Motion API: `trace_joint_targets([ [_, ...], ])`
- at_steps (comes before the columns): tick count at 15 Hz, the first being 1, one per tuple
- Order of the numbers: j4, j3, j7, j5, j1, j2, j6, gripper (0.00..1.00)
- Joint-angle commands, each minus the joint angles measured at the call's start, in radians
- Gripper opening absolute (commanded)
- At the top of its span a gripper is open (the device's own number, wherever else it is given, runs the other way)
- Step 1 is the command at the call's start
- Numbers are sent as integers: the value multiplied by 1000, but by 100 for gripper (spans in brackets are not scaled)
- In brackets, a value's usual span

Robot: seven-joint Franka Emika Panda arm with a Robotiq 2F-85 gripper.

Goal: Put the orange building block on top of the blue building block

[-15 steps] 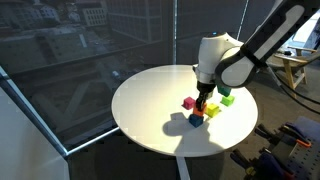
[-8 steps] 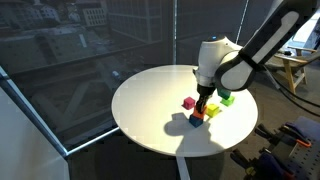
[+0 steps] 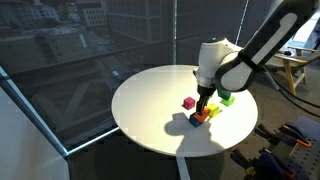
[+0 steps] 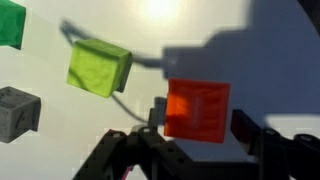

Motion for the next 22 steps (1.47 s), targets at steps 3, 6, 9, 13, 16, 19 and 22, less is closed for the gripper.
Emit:
trace_joint_targets([
  [3,-2,-16,-6,-22,10,-2,6,100],
  [6,-1,-17,-8,-20,8,1,2,100],
  [9,-1,-19,-10,-18,6,3,-1,100],
  [13,-7,-16,-21,-9,0,-8,-9,100],
  [16,-23,-13,-25,-4,-2,-41,-29,100],
  [19,-25,-10,-23,-3,-1,-62,-62,100],
  [22,-29,-2,-29,9,-8,-94,-130,100],
])
